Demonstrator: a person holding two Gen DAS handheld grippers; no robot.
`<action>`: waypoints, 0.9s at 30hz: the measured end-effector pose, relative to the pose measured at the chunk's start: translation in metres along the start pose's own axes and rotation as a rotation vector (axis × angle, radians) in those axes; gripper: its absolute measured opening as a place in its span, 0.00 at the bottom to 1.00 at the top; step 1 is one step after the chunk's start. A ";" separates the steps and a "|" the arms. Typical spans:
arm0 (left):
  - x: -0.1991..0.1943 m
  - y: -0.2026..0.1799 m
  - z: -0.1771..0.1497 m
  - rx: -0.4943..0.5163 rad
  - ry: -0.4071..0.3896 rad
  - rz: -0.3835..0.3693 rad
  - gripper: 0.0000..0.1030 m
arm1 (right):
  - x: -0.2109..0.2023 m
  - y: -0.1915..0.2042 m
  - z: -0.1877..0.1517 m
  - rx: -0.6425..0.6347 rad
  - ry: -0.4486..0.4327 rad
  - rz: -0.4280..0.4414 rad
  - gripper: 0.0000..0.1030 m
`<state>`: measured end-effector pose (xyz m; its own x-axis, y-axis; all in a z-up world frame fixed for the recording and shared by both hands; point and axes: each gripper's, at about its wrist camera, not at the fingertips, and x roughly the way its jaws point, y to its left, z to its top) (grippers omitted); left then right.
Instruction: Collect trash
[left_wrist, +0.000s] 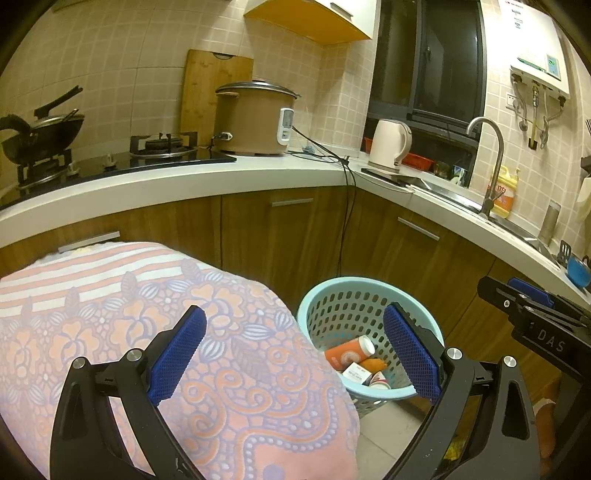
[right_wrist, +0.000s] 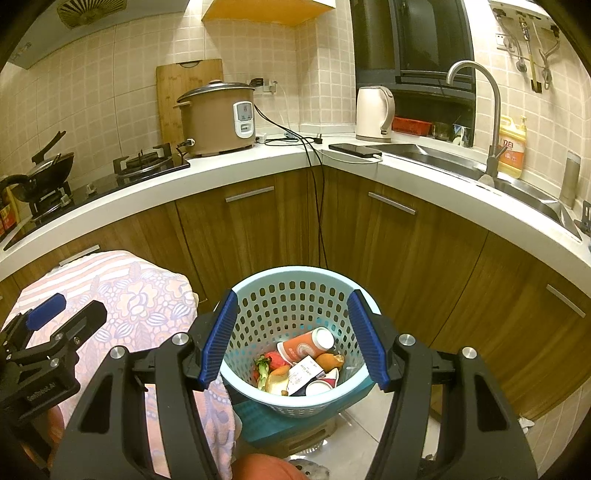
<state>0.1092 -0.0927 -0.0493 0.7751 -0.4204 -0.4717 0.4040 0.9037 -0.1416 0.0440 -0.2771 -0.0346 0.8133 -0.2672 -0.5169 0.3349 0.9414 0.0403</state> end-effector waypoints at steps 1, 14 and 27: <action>0.000 0.001 0.000 0.000 0.000 0.000 0.91 | 0.000 0.000 0.000 0.001 0.000 0.000 0.57; 0.002 0.003 0.001 0.016 0.000 0.006 0.91 | 0.000 0.000 -0.001 0.001 0.001 0.000 0.57; 0.003 0.015 0.003 -0.039 0.016 -0.022 0.92 | 0.003 0.001 -0.001 -0.005 0.001 0.006 0.57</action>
<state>0.1193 -0.0807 -0.0498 0.7579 -0.4394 -0.4822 0.4018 0.8967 -0.1856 0.0459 -0.2766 -0.0368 0.8148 -0.2615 -0.5175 0.3276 0.9440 0.0389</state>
